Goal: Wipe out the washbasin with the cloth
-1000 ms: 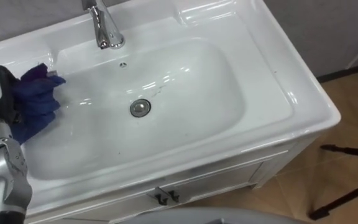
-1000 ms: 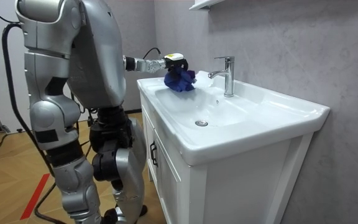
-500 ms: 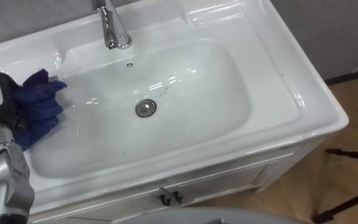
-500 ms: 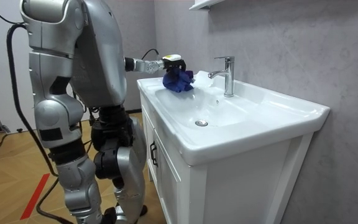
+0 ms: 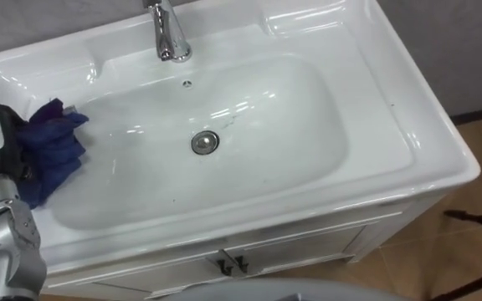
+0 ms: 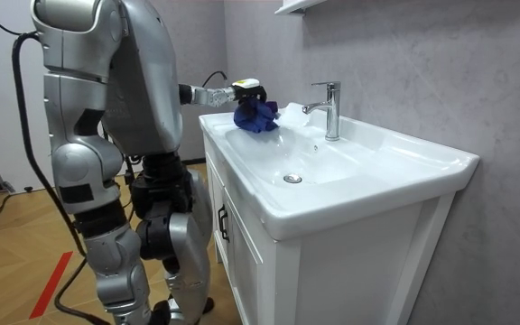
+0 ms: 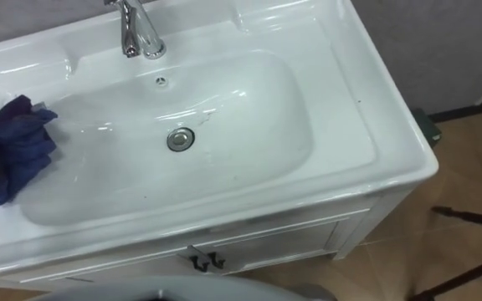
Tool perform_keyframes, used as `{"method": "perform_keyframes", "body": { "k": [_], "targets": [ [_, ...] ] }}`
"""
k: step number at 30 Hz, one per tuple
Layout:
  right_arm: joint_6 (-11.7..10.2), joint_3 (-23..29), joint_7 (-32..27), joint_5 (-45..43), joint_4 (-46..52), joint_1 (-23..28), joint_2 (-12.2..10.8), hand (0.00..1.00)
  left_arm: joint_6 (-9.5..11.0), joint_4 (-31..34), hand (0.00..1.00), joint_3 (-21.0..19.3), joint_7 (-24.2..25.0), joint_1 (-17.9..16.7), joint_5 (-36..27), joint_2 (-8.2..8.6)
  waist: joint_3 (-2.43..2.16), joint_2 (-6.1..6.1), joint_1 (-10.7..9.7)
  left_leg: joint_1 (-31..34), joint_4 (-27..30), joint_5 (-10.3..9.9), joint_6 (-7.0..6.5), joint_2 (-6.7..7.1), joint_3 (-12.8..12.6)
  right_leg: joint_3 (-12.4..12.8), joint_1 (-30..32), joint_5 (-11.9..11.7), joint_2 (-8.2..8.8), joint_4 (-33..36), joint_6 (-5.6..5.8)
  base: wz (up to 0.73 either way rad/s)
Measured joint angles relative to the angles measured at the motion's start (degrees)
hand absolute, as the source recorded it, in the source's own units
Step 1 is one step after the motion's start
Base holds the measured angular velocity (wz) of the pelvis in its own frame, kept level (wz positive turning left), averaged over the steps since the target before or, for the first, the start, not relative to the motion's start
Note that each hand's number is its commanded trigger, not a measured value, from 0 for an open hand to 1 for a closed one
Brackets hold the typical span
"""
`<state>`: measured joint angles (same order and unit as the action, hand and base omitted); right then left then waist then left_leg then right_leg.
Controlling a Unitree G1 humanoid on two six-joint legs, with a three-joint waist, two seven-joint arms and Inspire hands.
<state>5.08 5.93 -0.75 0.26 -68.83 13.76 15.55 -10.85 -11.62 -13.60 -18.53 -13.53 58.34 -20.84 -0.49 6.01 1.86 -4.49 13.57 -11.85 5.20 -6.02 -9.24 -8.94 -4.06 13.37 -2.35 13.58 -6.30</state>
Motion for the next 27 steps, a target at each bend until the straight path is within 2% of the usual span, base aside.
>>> {"method": "perform_keyframes", "body": {
  "k": [3, 4, 19, 23, 27],
  "targets": [
    [0.0, 0.0, -0.4, 0.2, 0.0, -0.1, 0.1, 0.0, 0.0, 0.0, 1.0, 0.0, 0.0, -0.1, 0.0, 0.0, 0.05, -0.03, 0.2, 0.0, -0.1, 0.0, -0.03, 0.02, 0.0, -0.1, 0.0, 0.0, 0.04, 0.0, 0.01, 0.03],
    [0.0, 0.0, -0.5, 0.2, 0.0, -0.4, 0.3, 0.0, 0.0, 0.0, 1.0, 0.0, 0.0, -0.4, 0.0, 0.0, 0.21, -0.26, 0.2, 0.0, -0.1, 0.1, -0.12, 0.1, 0.1, -0.2, -0.1, 0.0, 0.1, 0.0, 0.05, 0.04],
    [0.0, 0.5, -1.0, 2.0, 0.2, -0.2, 0.4, 0.0, -0.1, 0.0, 1.0, -2.3, -0.1, -1.5, 0.0, 0.06, 0.18, -0.16, 0.5, -0.2, -0.5, 0.2, -0.38, 0.73, 0.7, -0.7, -0.2, 0.3, 0.65, 0.0, 0.45, 0.01],
    [0.0, 0.5, -1.0, 2.1, 0.2, -0.4, 0.4, 0.0, 0.0, 0.0, 1.0, -2.3, -0.2, -1.8, -0.2, 0.24, 0.17, -0.1, 1.6, -0.3, -0.5, 0.2, -0.38, 0.77, 1.1, -0.7, -0.5, 0.3, 0.64, -0.2, 0.46, 0.01],
    [0.0, 0.3, -1.1, 2.2, 0.2, -0.4, 0.4, 0.0, 0.0, 0.0, 1.0, -2.3, -1.2, -2.8, -0.3, 0.59, 0.21, -0.12, 1.8, -1.1, -1.0, 0.2, -0.38, 0.85, 1.5, -1.3, -1.7, 0.3, 0.61, -0.9, 0.49, 0.09]
  ]
}}
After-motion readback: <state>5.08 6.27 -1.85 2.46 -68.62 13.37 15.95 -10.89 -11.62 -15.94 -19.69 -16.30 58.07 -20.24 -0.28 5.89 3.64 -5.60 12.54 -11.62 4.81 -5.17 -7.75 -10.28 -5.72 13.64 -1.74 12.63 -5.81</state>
